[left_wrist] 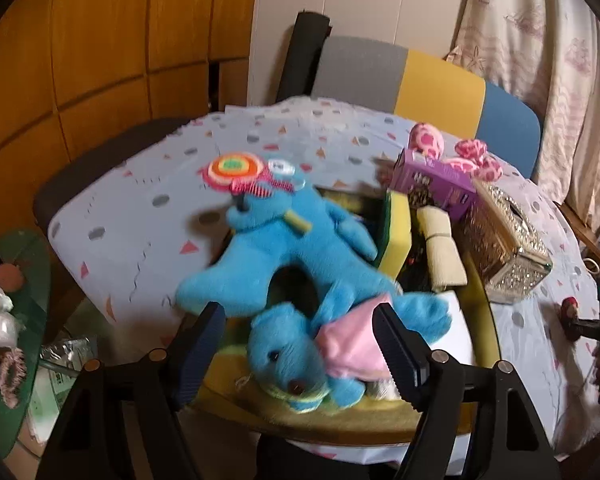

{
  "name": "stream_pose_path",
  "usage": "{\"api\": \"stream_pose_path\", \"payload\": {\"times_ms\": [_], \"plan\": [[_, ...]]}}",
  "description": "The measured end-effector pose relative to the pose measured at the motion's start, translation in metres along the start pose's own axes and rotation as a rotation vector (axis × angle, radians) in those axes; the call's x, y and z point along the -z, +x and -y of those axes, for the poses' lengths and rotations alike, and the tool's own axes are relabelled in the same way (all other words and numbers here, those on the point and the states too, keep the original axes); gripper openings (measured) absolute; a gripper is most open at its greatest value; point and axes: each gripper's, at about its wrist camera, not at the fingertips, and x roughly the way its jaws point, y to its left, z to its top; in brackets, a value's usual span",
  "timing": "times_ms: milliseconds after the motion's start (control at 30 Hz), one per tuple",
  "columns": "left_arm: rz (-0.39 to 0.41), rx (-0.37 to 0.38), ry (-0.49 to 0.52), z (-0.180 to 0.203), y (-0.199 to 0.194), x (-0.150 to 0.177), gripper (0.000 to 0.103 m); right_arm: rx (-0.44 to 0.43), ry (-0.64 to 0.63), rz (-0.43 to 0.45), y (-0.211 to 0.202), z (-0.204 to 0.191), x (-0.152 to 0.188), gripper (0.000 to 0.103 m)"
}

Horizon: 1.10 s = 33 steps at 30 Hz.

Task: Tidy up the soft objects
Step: 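Lower the blue plush into the gold tray and open the left tool while the right holds the sock, then carry the red sock into the gold tray and open the right tool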

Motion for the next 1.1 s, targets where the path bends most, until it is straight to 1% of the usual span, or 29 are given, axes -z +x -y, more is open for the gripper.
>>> {"api": "stream_pose_path", "payload": {"times_ms": [67, 233, 367, 433, 467, 567, 700, 833, 967, 1100], "plan": [[0.016, -0.012, 0.01, 0.006, -0.003, -0.003, 0.077, -0.001, -0.003, -0.006, 0.0, 0.0, 0.0, 0.027], [0.029, -0.008, 0.028, 0.015, -0.006, -0.008, 0.077, 0.005, -0.007, -0.03, 0.002, -0.001, -0.002, 0.027], [0.03, -0.016, 0.037, 0.02, -0.006, -0.007, 0.078, -0.006, 0.056, -0.07, 0.002, 0.002, -0.004, 0.027], [0.03, -0.025, 0.036, 0.021, -0.006, -0.006, 0.082, -0.011, 0.093, -0.095, 0.001, 0.003, -0.004, 0.027], [0.031, -0.025, 0.036, 0.021, -0.006, -0.006, 0.083, -0.014, 0.105, -0.106, 0.001, 0.003, -0.004, 0.027], [0.035, -0.031, 0.039, 0.022, -0.005, -0.005, 0.083, -0.046, 0.126, -0.142, -0.003, -0.001, -0.001, 0.027], [0.038, -0.03, 0.038, 0.023, -0.004, -0.005, 0.084, -0.087, 0.102, -0.184, -0.009, -0.014, 0.004, 0.027], [0.04, -0.031, 0.031, 0.023, -0.003, -0.005, 0.086, -0.172, 0.078, -0.212, -0.018, -0.031, 0.012, 0.026], [0.044, -0.028, 0.029, 0.023, -0.002, -0.005, 0.087, -0.212, 0.028, -0.208, -0.026, -0.053, 0.022, 0.026], [0.04, -0.025, 0.029, 0.024, -0.001, -0.004, 0.087, -0.218, -0.017, -0.194, -0.032, -0.072, 0.028, 0.026]]}}
